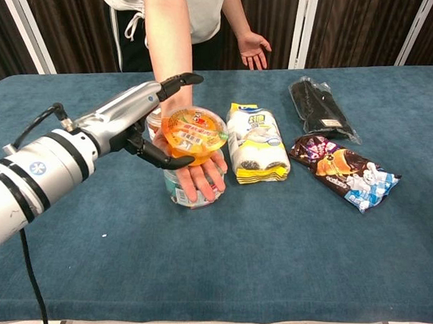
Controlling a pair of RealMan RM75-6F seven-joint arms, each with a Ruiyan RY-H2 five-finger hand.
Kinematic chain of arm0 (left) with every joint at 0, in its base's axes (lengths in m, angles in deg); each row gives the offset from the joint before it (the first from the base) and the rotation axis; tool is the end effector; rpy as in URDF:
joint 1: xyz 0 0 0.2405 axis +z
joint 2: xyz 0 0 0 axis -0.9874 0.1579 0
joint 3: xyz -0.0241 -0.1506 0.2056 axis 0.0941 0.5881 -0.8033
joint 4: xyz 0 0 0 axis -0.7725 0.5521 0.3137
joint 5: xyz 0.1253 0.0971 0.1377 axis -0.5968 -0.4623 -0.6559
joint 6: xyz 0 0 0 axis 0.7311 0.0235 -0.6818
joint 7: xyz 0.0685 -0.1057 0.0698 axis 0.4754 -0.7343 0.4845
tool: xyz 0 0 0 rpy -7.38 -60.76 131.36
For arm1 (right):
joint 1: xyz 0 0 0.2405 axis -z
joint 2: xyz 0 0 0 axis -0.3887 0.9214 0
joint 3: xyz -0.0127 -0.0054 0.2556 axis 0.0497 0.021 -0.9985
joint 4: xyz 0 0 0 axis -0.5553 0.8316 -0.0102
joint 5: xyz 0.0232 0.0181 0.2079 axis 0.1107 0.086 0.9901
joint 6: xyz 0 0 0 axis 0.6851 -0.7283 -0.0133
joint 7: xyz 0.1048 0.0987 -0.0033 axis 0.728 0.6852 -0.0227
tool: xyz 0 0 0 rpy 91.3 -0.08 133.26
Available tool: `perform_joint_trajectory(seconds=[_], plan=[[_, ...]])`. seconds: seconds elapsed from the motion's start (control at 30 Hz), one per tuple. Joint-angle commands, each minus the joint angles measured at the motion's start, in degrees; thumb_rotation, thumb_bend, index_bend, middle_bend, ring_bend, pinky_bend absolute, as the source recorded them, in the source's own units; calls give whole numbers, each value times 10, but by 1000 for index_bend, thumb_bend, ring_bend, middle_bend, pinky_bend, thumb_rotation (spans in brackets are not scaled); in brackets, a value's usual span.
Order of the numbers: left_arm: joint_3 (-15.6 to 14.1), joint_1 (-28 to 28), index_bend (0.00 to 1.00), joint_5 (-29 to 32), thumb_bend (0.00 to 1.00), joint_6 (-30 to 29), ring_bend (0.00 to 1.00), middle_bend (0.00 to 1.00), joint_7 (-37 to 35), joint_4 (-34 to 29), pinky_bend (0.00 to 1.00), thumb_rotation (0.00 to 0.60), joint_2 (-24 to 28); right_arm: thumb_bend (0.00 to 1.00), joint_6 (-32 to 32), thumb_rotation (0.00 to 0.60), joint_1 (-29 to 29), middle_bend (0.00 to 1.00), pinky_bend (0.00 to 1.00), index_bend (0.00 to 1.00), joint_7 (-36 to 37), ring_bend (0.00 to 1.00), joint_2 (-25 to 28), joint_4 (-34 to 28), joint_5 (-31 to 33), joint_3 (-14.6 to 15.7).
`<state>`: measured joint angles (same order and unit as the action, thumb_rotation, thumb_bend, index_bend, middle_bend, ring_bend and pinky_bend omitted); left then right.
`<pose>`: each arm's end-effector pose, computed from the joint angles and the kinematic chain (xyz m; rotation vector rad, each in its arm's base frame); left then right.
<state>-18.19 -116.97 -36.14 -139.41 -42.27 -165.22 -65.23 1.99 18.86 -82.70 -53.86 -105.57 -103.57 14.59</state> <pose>-0.0917 0.2970 -0.0487 -1.7382 -1.0936 -1.3389 -0.3118 -0.1490 0.1646 1.5696 -1.0263 0.8486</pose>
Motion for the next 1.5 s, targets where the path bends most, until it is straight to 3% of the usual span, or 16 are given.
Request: perform_joint_trajectory(seconds=[0.03,0.23,0.33,0.53,0.73,0.97,1.17,1.3,1.5], plan=[[-3,1,0,4,261,0,0,0,-2,-5,1,600,4,211,0,600,0,0,0,0,0,0,0,0,-1,0],[-12,0,0,0,259,-4,0,0,-11,-5,24,600,1,211,-10,600,4,0,0,0,7,0,3,2,-4,1],[-13,-2,39,-1,258,-5,19,22,-13,6,111,600,-8,211,-11,600,5,0,0,0,12,0,5,3,-6,2],[-15,-7,392,-11,270,-11,352,366,-47,38,503,600,-31,211,-14,600,4,0,0,0,20,0,7,4,-9,2],[-17,-10,572,-43,308,-32,540,580,-99,75,692,600,-49,211,-13,600,4,0,0,0,21,0,7,4,-9,2],[-21,1,623,-88,303,-86,593,631,-129,57,745,600,-30,211,-9,600,2,0,0,0,10,0,4,2,-9,2],[-39,39,622,-126,300,-145,593,632,-100,-24,748,600,53,211,-3,600,1,0,0,0,-4,0,-1,-2,-9,3],[-73,91,619,-130,296,-184,593,631,-85,-57,749,600,128,211,-3,600,0,0,0,0,-8,0,-2,-4,-8,2],[-108,164,617,-90,296,-217,591,632,-145,12,749,600,168,211,0,600,-1,0,0,0,-16,0,-4,-6,-8,3]])
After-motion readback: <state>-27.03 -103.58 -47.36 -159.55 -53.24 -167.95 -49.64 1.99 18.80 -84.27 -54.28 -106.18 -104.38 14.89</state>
